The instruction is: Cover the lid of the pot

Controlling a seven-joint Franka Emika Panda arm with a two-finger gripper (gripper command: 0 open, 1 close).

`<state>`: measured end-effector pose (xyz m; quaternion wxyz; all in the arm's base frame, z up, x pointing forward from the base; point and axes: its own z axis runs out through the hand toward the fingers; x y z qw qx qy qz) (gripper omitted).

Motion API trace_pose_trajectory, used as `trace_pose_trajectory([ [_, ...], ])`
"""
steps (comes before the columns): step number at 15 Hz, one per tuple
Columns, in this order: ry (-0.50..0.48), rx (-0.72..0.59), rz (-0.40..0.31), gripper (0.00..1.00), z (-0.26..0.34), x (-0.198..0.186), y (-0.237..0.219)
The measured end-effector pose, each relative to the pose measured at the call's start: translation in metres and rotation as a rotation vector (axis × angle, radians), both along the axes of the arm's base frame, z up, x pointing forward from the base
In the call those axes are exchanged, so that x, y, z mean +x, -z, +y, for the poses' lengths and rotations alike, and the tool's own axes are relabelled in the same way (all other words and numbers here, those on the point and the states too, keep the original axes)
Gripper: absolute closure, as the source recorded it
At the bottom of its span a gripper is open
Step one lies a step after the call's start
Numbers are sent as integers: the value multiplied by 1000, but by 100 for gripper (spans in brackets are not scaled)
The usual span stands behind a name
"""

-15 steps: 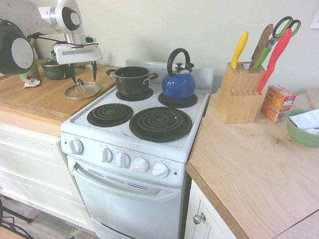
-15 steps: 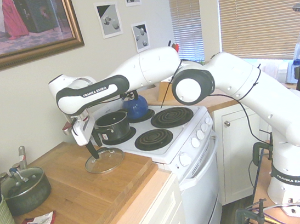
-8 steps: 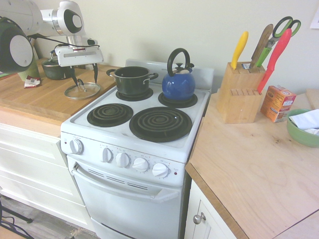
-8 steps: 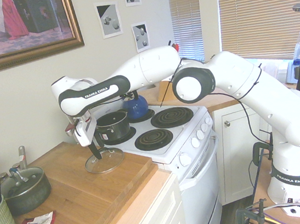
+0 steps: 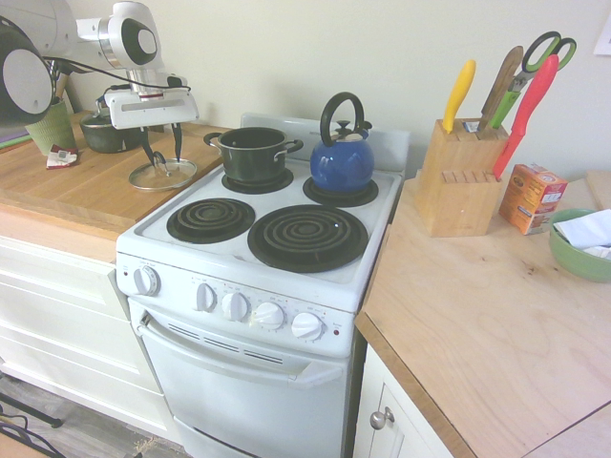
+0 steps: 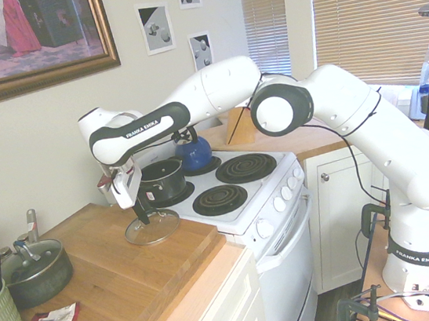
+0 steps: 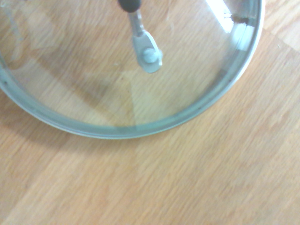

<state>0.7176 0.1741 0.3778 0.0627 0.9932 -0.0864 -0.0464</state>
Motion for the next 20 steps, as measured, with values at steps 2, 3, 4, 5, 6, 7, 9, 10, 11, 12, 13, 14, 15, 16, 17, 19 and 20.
trace_pose_trajectory([
  [2,12,12,-3,100,-5,-3,0],
  [3,20,20,-7,100,-7,-5,-1],
  [4,31,28,-11,100,-9,-6,-1],
  [5,44,38,-16,100,-12,-8,-1],
  [6,57,46,-19,100,-16,-10,-2],
  [7,69,50,-19,100,-20,-13,-3],
  [9,105,62,-23,100,-26,-17,-5],
  [10,121,68,-24,100,-27,-19,-6],
  [11,137,74,-28,100,-27,-21,-8],
  [12,157,81,-30,100,-26,-23,-11],
  [13,183,88,-37,100,-24,-24,-17],
  [14,211,95,-47,100,-22,-25,-25],
  [15,241,104,-59,100,-21,-26,-35],
  [16,276,114,-71,100,-21,-28,-48],
  [17,319,120,-85,100,-23,-31,-62],
  [19,419,122,-124,100,-32,-34,-98],
  [20,472,123,-145,100,-39,-35,-118],
])
